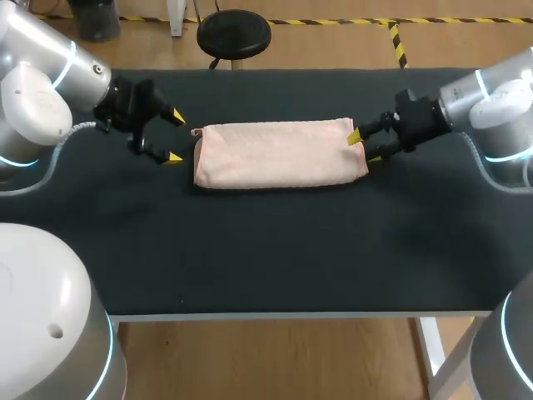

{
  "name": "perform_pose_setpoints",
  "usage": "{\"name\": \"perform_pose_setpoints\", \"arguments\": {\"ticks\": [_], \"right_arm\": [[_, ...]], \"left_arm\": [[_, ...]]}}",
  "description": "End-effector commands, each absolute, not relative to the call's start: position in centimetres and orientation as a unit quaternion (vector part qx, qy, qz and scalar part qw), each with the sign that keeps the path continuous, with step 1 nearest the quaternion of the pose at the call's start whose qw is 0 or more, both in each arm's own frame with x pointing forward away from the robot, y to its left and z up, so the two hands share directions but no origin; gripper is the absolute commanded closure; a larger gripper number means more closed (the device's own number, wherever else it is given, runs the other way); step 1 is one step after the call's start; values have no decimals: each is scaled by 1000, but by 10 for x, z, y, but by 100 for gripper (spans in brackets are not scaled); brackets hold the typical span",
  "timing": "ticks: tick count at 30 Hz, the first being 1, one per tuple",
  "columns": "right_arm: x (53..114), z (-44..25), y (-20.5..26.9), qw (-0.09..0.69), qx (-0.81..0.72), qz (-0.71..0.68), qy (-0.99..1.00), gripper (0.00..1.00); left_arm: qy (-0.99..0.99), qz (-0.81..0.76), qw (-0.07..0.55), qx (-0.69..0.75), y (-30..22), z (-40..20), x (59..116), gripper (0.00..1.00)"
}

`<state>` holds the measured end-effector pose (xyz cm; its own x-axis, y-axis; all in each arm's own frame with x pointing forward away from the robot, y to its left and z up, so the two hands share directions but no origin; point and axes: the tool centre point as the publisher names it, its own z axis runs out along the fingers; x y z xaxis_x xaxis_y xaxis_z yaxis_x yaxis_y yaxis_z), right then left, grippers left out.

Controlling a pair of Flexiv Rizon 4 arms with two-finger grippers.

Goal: Fold the towel

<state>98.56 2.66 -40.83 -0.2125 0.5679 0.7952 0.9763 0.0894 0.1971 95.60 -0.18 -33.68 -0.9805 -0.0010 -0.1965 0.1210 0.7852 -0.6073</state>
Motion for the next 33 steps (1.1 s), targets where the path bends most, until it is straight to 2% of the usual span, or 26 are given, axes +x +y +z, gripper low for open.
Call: {"name": "perform_pose_setpoints", "arguments": {"ticks": [1, 20, 21, 22, 23, 33], "right_arm": [[994, -418, 35, 284, -563, -364, -686, 0], [996, -420, 76, 297, -572, -366, -672, 0], [996, -419, 77, 295, -574, -366, -670, 50], [996, -418, 79, 289, -578, -367, -669, 66], [995, -417, 80, 287, -581, -366, -668, 99], [994, -406, 103, 237, -621, -335, -667, 100]], "left_arm": [[940, -327, 95, 32, -2, -338, 955, 0], [940, -327, 95, 32, -2, -338, 955, 0], [940, -327, 95, 32, -2, -338, 955, 0], [940, -327, 95, 32, -2, -338, 955, 0], [940, -327, 95, 32, -2, -338, 955, 0], [940, -327, 95, 32, -2, -338, 955, 0]]}}
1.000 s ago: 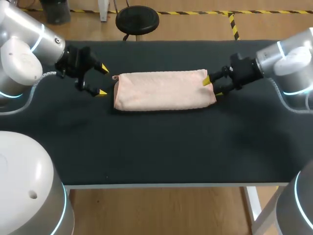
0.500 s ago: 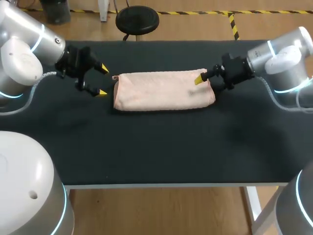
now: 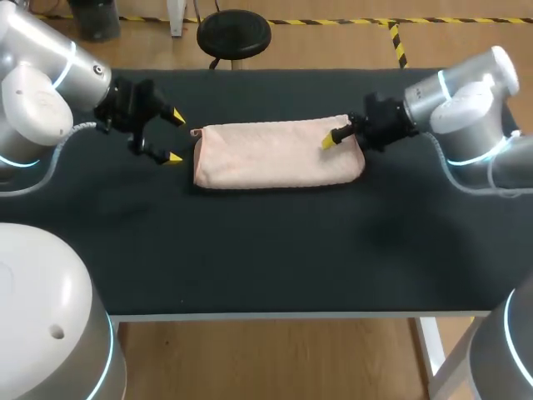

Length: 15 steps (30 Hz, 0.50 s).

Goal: Fold the towel

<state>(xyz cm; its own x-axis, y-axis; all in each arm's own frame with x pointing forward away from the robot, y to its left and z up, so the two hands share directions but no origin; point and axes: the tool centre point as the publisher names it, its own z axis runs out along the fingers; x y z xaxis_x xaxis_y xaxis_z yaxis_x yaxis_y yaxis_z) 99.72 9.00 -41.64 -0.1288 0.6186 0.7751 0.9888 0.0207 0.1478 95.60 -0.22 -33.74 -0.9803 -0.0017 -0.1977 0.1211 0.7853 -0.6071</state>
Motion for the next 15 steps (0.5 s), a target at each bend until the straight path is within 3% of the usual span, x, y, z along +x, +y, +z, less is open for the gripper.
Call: {"name": "perform_pose_setpoints", "arguments": {"ticks": [1, 15], "right_arm": [[996, -404, 109, 230, -626, -332, -668, 100], [1030, -380, 236, 227, -615, -340, -674, 100]], "left_arm": [[940, -327, 95, 32, -2, -338, 955, 0], [940, -327, 95, 32, -2, -338, 955, 0]]}}
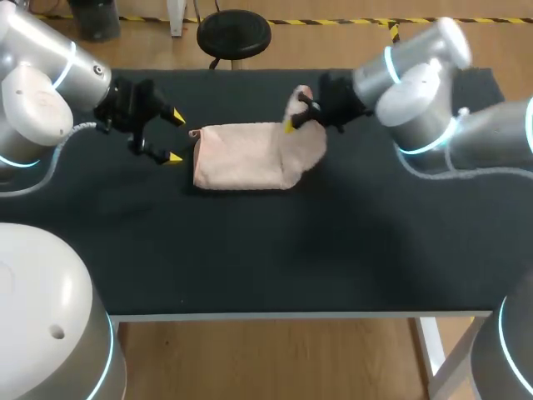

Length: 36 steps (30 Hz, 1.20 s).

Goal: Fold the towel

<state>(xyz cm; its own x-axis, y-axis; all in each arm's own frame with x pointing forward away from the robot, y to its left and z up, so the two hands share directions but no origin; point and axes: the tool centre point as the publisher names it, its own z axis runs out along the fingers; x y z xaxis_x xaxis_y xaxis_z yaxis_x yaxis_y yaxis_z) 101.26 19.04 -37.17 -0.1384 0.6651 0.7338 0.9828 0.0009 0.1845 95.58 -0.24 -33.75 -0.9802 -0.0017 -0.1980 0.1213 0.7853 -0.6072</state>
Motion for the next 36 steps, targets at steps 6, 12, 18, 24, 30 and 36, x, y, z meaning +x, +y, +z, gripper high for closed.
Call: {"name": "perform_pose_setpoints", "arguments": {"ticks": [6, 12, 18, 24, 30, 36], "right_arm": [[1030, -384, 285, 236, -601, -336, -685, 100], [1012, -387, 307, 231, -585, -313, -712, 100], [984, -375, 318, 232, -561, -307, -733, 0], [963, -342, 326, 229, -535, -320, -747, 0], [957, -315, 315, 210, -531, -331, -751, 0], [956, -303, 302, 191, -543, -345, -741, 0]], "left_arm": [[940, -327, 95, 32, -2, -338, 955, 0], [940, -327, 95, 32, -2, -338, 955, 0], [940, -327, 95, 32, -2, -338, 955, 0], [940, -327, 95, 32, -2, -338, 955, 0], [940, -327, 95, 32, -2, -338, 955, 0], [940, -327, 95, 32, -2, -338, 955, 0]]}}
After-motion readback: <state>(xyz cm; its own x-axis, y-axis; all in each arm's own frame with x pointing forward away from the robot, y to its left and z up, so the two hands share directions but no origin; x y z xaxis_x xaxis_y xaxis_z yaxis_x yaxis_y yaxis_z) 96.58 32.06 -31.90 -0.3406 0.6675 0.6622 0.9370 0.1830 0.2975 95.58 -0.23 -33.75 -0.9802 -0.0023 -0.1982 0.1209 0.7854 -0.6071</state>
